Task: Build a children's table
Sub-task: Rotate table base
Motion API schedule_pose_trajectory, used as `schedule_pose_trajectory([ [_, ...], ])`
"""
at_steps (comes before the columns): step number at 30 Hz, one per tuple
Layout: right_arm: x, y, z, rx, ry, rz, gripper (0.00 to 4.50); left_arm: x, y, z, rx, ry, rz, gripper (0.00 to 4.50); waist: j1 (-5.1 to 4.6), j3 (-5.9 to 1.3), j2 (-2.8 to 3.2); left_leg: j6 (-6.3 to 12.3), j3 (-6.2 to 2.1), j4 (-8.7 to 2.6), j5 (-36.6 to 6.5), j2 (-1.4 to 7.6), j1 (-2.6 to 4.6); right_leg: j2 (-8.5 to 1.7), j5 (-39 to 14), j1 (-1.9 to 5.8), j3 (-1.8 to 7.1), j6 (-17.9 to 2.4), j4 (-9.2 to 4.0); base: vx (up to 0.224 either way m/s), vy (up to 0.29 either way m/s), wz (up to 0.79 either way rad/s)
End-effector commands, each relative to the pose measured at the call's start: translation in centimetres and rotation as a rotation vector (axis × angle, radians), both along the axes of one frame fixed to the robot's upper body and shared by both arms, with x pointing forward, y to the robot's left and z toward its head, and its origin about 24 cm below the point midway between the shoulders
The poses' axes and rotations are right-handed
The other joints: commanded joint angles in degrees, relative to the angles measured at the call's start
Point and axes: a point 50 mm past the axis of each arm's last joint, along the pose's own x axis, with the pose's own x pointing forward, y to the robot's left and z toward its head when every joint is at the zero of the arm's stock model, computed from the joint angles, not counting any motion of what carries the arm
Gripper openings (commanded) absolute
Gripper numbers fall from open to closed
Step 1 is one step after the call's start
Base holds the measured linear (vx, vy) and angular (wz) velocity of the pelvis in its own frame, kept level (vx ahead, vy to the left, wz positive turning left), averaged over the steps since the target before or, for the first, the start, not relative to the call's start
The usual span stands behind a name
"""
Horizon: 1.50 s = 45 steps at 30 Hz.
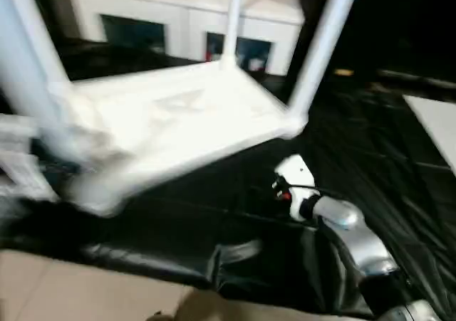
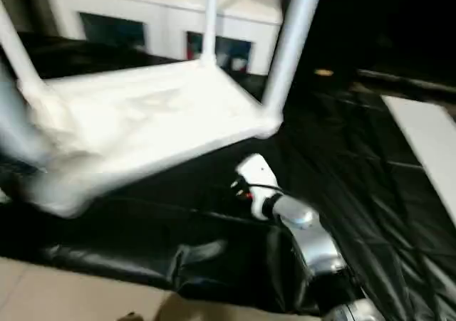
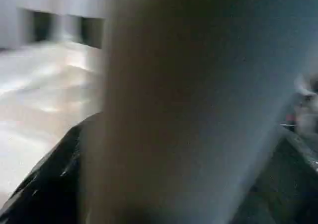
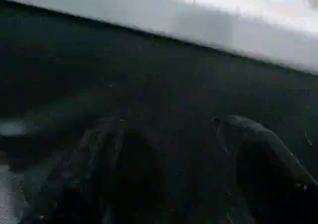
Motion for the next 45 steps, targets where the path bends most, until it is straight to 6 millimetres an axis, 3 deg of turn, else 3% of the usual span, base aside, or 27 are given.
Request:
schedule_pose_trajectory([
  [1, 1.5, -1.0, 0.0, -0.013, 0.003, -0.178, 3.43, 0.1, -3.7, 1.4, -0.033, -0.033, -0.175, 4.43, -0.70, -3.11, 1.54, -3.92, 0.11, -5.63, -26.56, 0.47, 0.83, -2.06, -22.36, 1.50, 1.55, -9.94, -4.29, 0.000, 0.000, 0.00],
  [2, 2.3, -0.7, 0.0, 0.008, 0.006, -0.234, 3.43, 0.1, -5.8, 2.0, -0.043, -0.053, -0.257, 4.43, -0.71, -3.04, 2.00, -4.36, -0.01, -5.62, -26.74, 0.55, 0.93, -2.25, -22.59, 1.32, 1.60, -9.97, -4.03, 0.000, 0.000, 0.00],
  [3, 2.3, -0.6, 0.0, 0.010, 0.006, -0.238, 3.43, 0.1, -6.0, 2.0, -0.044, -0.054, -0.262, 4.43, -0.98, -3.17, 1.72, -4.51, -0.03, -5.46, -26.96, 0.50, 1.06, -2.13, -23.10, 1.29, 1.47, -9.76, -4.07, 0.000, 0.000, 0.00],
  [4, 3.1, -0.1, 0.1, 0.032, 0.009, -0.281, 3.43, 0.1, -8.2, 2.5, -0.054, -0.081, -0.335, 4.43, -0.91, -3.11, 1.64, -4.38, 0.05, -5.47, -26.70, 0.46, 1.11, -1.99, -23.10, 1.21, 1.43, -9.53, -4.20, 0.000, 0.000, 0.00],
  [5, 3.1, -0.1, 0.1, 0.032, 0.009, -0.281, 3.43, 0.1, -8.2, 2.5, -0.054, -0.081, -0.335, 4.43, -0.84, -3.14, 1.61, -4.21, 0.29, -5.20, -25.38, 0.37, 1.09, -2.01, -22.52, 1.11, 1.59, -9.44, -4.05, 0.000, 0.000, 0.00],
  [6, 3.4, 0.3, 0.3, 0.046, 0.005, -0.284, 3.43, 0.2, -9.1, 2.7, -0.060, -0.092, -0.345, 4.43, -1.02, -3.16, 1.56, -4.19, 0.29, -5.29, -23.47, 0.38, 0.38, -2.08, -21.15, 1.60, 1.71, -9.02, -3.77, 0.000, 0.000, 0.00],
  [7, 3.6, 0.7, 0.4, 0.066, 0.005, -0.282, 3.43, 0.4, -9.8, 2.8, -0.063, -0.101, -0.351, 4.43, -1.11, -3.21, 0.78, -4.02, 0.36, -5.29, -22.37, 0.33, 0.18, -1.98, -20.88, 1.85, 1.65, -8.63, -3.81, 0.000, 0.000, 0.00],
  [8, 3.6, 0.7, 0.4, 0.066, 0.005, -0.282, 3.43, 0.4, -9.8, 2.8, -0.063, -0.101, -0.351, 4.43, -0.99, -3.31, 1.07, -4.00, 0.39, -5.19, -21.86, 0.32, 0.29, -2.04, -20.49, 1.78, 1.69, -8.57, -3.61, 0.000, 0.000, 0.00],
  [9, 4.3, 2.6, 1.0, 0.179, 0.020, -0.273, 3.43, 1.3, -12.6, 2.8, -0.078, -0.132, -0.383, 4.43, -1.62, -3.35, 0.85, -3.58, 0.67, -5.09, -21.26, 0.26, 0.11, -1.94, -20.55, 1.58, 1.87, -8.47, -3.76, 0.000, 0.000, 0.00],
  [10, 4.5, 3.5, 1.3, 0.208, 0.020, -0.252, 3.43, 1.8, -13.9, 2.7, -0.084, -0.146, -0.389, 4.43, -1.22, -3.58, 1.13, -3.82, 0.47, -4.87, -20.94, 0.27, 0.56, -1.95, -20.33, 1.58, 1.67, -8.44, -3.72, 0.000, 0.000, 0.00],
  [11, 4.5, 3.5, 1.3, 0.208, 0.020, -0.251, 3.43, 1.8, -13.9, 2.7, -0.084, -0.146, -0.390, 4.43, -1.24, -3.60, 0.92, -3.54, 0.66, -4.93, -20.37, 0.32, 0.47, -1.93, -19.40, 1.58, 1.74, -8.69, -3.78, 0.000, 0.000, 0.00],
  [12, 4.6, 4.2, 1.4, 0.220, 0.018, -0.239, 3.43, 2.0, -14.8, 2.7, -0.087, -0.152, -0.392, 4.43, -1.39, -3.72, 1.09, -3.40, 0.55, -5.02, -17.12, 0.29, -0.31, -1.87, -14.78, 2.09, 1.62, -9.49, -3.20, 0.000, 0.000, 0.00],
  [14, 4.6, 4.9, 1.5, 0.227, 0.029, -0.223, 3.43, 2.2, -15.7, 2.5, -0.094, -0.153, -0.402, 4.43, -1.72, -3.65, 0.86, -3.30, 0.59, -5.03, -16.48, 0.25, -0.34, -1.81, -14.33, 1.99, 1.56, -9.61, -3.17, 0.000, 0.000, 0.00],
  [15, 4.7, 5.6, 1.5, 0.230, 0.038, -0.204, 3.43, 2.5, -16.8, 2.4, -0.098, -0.154, -0.409, 4.43, -2.07, -3.94, 0.85, -2.89, 0.60, -4.91, -15.15, 0.17, -0.66, -1.91, -12.80, 2.46, 1.56, -9.52, -2.97, 0.000, 0.000, 0.00],
  [16, 4.7, 5.6, 1.5, 0.230, 0.038, -0.204, 3.43, 2.5, -16.8, 2.4, -0.098, -0.154, -0.409, 4.43, -2.12, -3.91, 0.90, -2.89, 0.57, -4.86, -15.09, 0.14, -0.52, -1.78, -12.81, 2.36, 1.46, -9.51, -2.97, 0.000, 0.000, 0.00],
  [18, 4.6, 6.7, 1.4, 0.270, 0.071, -0.175, 3.43, 2.9, -19.2, 2.4, -0.113, -0.158, -0.433, 4.43, -2.15, -3.96, 0.73, -2.52, 0.71, -4.67, -14.17, 0.15, -0.46, -1.86, -11.52, 2.43, 1.50, -10.07, -2.96, 0.000, 0.000, 0.00],
  [25, 4.3, 7.3, 1.0, 0.312, 0.080, -0.138, 3.43, 3.4, -23.1, 2.6, -0.125, -0.185, -0.442, 4.43, -2.75, -4.03, 0.55, -1.00, 0.93, -4.39, -13.68, 0.13, -0.52, -1.86, -10.28, 2.66, 1.42, -11.26, -3.25, 0.000, 0.000, 0.00],
  [27, 4.3, 6.8, 0.7, 0.299, 0.075, -0.157, 3.43, 3.7, -24.1, 2.3, -0.120, -0.185, -0.415, 4.43, -2.81, -3.95, 0.52, -0.70, 0.83, -4.48, -13.81, 0.14, -0.66, -1.88, -11.08, 2.80, 1.35, -11.25, -3.39, 0.000, 0.000, 0.00],
  [28, 4.4, 5.6, 0.4, 0.283, 0.073, -0.214, 3.43, 4.1, -24.7, 1.8, -0.089, -0.188, -0.392, 4.43, -2.82, -4.01, 0.63, -0.56, 0.76, -4.45, -14.29, 0.15, -0.66, -1.94, -12.06, 2.83, 1.35, -11.10, -3.44, 0.000, 0.000, 0.00],
  [29, 4.5, 5.5, 0.4, 0.283, 0.073, -0.221, 3.43, 4.1, -24.7, 1.7, -0.087, -0.187, -0.390, 4.43, -2.84, -3.96, 0.57, -0.44, 0.86, -4.44, -14.77, 0.13, -0.53, -1.86, -12.78, 2.65, 1.34, -10.96, -3.65, 0.000, 0.000, 0.00],
  [30, 4.8, 3.4, 0.4, 0.269, 0.045, -0.304, 3.43, 4.6, -24.8, 1.1, -0.032, -0.201, -0.334, 4.43, -2.82, -3.98, 0.43, -0.30, 0.84, -4.39, -15.02, 0.18, -0.53, -1.92, -13.13, 2.68, 1.36, -11.00, -3.61, 0.000, 0.000, 0.00],
  [31, 4.8, 3.2, 0.4, 0.267, 0.041, -0.310, 3.43, 4.6, -24.8, 1.0, -0.028, -0.202, -0.328, 4.43, -2.71, -4.02, 0.56, -0.22, 0.85, -4.38, -15.26, 0.21, -0.35, -1.80, -13.53, 2.54, 1.32, -10.61, -3.78, 0.000, 0.000, 0.00],
  [33, 5.1, 1.4, 0.9, 0.265, -0.003, -0.371, 3.43, 5.1, -24.2, 0.7, 0.012, -0.221, -0.279, 4.43, -2.72, -4.12, 0.45, 0.12, 0.83, -4.30, -14.25, 0.13, -0.61, -1.87, -12.23, 2.77, 1.35, -10.77, -3.62, 0.000, 0.000, 0.00],
  [37, 5.6, -1.0, 2.4, 0.281, -0.096, -0.389, 3.43, 5.3, -22.7, 0.5, 0.043, -0.240, -0.265, 4.43, -2.35, -4.17, 0.34, 0.79, 0.95, -4.13, -13.07, 0.23, -0.41, -1.81, -10.44, 2.67, 1.31, -11.39, -3.41, 0.000, 0.000, 0.00],
  [39, 5.6, -2.9, 3.8, 0.277, -0.170, -0.362, 3.43, 4.9, -21.3, 0.4, 0.053, -0.243, -0.311, 4.43, -2.15, -4.12, 0.40, 1.02, 0.94, -4.18, -12.90, 0.28, -0.44, -1.74, -9.64, 2.77, 1.29, -11.57, -3.22, 0.000, 0.000, 0.00],
  [42, 5.4, -4.0, 4.4, 0.249, -0.199, -0.321, 3.43, 4.5, -20.3, 0.2, 0.064, -0.234, -0.348, 4.43, -2.11, -4.02, 0.51, 0.95, 1.00, -4.20, -13.61, 0.19, -0.30, -1.69, -10.99, 2.64, 1.26, -11.65, -3.43, 0.000, 0.000, 0.00],
  [45, 4.1, -5.8, 4.6, 0.114, -0.183, -0.153, 3.43, 3.6, -18.0, -0.7, 0.138, -0.173, -0.436, 4.43, -1.97, -3.85, 0.66, 1.17, 0.93, -4.31, -15.38, 0.22, -0.20, -1.52, -13.85, 2.63, 1.22, -11.04, -3.74, 0.000, 0.000, 0.00],
])
